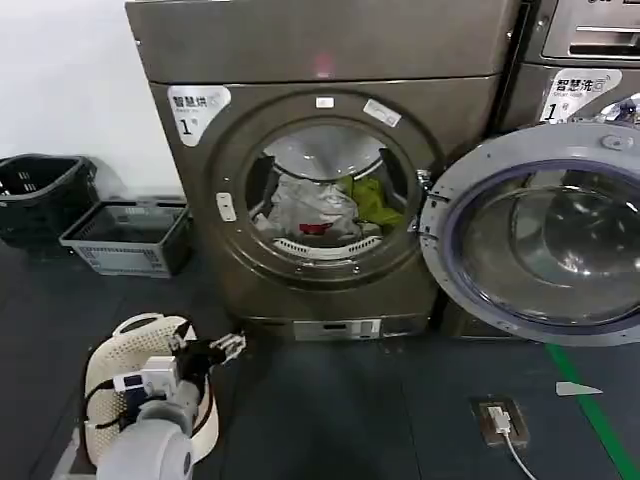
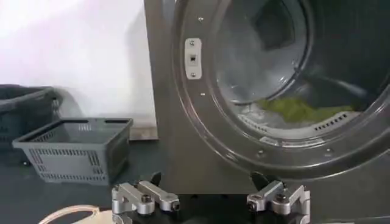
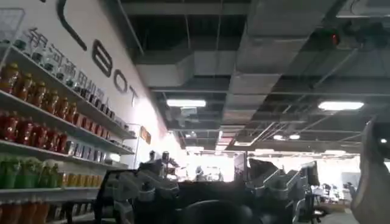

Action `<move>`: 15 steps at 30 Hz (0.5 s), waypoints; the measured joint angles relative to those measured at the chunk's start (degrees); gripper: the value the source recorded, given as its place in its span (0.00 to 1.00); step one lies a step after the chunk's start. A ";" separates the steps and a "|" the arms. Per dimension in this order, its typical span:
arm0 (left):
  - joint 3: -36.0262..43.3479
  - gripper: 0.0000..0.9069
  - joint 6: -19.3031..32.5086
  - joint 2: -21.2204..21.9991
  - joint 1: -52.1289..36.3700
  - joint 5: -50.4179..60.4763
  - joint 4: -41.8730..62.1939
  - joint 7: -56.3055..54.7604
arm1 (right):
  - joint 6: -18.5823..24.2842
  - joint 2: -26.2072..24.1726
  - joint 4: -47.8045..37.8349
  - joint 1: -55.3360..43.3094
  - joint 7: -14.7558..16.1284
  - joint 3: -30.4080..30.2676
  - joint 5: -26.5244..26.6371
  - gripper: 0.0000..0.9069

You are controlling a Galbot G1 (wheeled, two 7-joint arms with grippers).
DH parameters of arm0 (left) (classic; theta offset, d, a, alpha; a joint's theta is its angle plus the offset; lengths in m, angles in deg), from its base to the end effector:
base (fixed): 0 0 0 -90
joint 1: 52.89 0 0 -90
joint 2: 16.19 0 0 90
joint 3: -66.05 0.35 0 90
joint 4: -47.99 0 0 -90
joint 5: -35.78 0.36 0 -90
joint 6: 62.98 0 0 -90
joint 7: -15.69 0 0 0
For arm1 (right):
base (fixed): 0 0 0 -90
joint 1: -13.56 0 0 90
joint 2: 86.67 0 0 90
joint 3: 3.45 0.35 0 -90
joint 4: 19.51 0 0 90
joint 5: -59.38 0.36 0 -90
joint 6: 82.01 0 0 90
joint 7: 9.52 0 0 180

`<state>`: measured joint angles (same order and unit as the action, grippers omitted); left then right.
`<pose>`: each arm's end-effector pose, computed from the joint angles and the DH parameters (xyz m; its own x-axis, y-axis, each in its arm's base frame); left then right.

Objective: Grasp the clothes from the dryer.

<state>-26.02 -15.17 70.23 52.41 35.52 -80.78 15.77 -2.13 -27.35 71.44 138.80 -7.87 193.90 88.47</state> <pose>0.2379 0.0179 -0.1933 -0.9472 -0.0353 0.3188 -0.0152 0.9978 0.0651 -0.1572 -0.4710 -0.0365 -0.0717 0.9008 -0.4283 0.9972 0.0565 -0.0482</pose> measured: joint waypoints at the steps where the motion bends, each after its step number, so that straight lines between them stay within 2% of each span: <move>1: 0.00 1.00 0.00 0.05 0.02 0.00 0.06 0.00 | 0.04 0.00 -0.05 0.01 0.00 0.02 0.00 1.00; 15: -0.04 1.00 0.00 -0.05 0.39 -0.06 -0.19 0.22 | 0.18 0.27 -0.13 -0.18 -0.01 -0.12 0.01 1.00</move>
<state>-26.06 -15.17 70.18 52.80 35.46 -80.97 15.99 -1.94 -27.09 71.31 138.63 -7.88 193.78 88.48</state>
